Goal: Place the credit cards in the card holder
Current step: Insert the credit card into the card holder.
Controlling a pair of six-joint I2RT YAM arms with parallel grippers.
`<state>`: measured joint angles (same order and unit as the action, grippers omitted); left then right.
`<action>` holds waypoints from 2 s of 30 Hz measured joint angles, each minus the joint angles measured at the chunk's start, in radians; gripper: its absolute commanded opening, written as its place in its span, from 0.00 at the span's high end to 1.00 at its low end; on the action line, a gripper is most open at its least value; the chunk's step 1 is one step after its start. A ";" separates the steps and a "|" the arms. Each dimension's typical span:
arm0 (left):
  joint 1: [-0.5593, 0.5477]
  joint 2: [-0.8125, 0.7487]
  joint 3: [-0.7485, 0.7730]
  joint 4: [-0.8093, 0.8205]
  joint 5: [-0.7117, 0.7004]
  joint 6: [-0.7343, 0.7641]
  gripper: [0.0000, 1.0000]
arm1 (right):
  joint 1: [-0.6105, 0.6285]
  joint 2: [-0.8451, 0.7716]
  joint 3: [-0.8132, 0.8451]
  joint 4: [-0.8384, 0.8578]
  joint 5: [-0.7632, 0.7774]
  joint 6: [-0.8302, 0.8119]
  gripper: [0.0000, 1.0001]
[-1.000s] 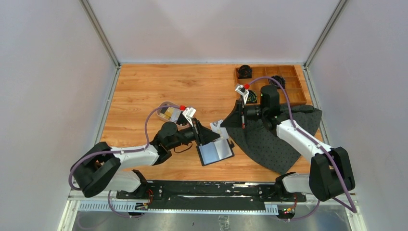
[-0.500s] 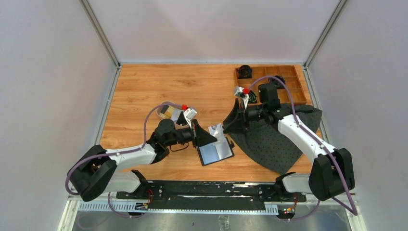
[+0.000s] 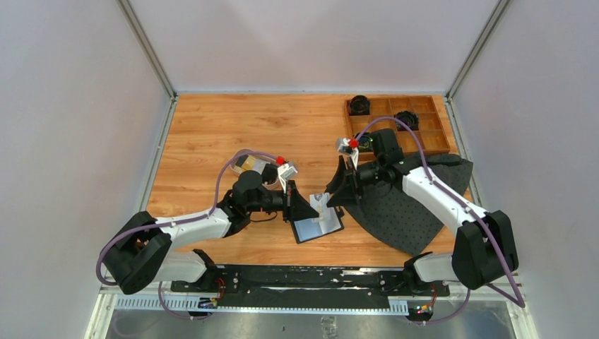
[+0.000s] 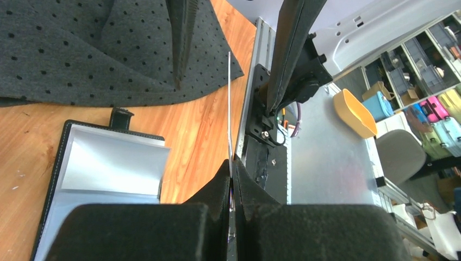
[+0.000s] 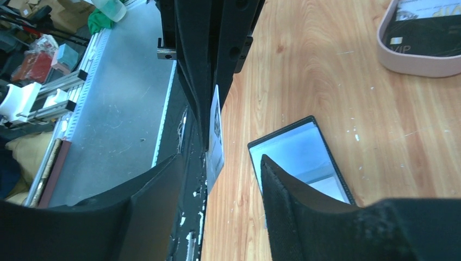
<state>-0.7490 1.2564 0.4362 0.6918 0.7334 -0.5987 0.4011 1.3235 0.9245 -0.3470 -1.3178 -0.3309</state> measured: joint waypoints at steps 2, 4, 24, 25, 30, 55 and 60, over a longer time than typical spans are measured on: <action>0.000 0.008 0.005 -0.001 0.010 0.002 1.00 | 0.011 0.008 0.002 -0.011 0.000 -0.007 0.49; 0.000 0.014 0.007 -0.003 0.018 0.002 1.00 | 0.021 0.015 0.004 -0.021 0.000 -0.011 0.52; 0.008 -0.130 -0.015 -0.100 -0.066 0.020 0.40 | 0.035 0.017 0.013 -0.035 0.010 -0.033 1.00; 0.014 -0.176 -0.027 -0.118 -0.088 0.025 0.34 | 0.032 0.011 0.006 -0.027 0.009 -0.028 1.00; 0.056 -0.436 -0.100 -0.230 -0.226 0.053 0.05 | -0.004 -0.033 -0.104 0.101 0.009 0.070 1.00; 0.067 -0.779 -0.393 -0.358 -0.533 -0.217 0.00 | -0.032 0.013 -0.396 0.486 0.209 0.599 1.00; 0.067 -0.794 -0.407 -0.358 -0.551 -0.250 0.00 | -0.031 0.007 -0.442 0.560 0.235 0.644 1.00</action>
<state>-0.6819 0.4622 0.0292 0.3340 0.1825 -0.8486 0.3706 1.3308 0.4828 0.2127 -1.0828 0.3126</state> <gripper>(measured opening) 0.999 0.009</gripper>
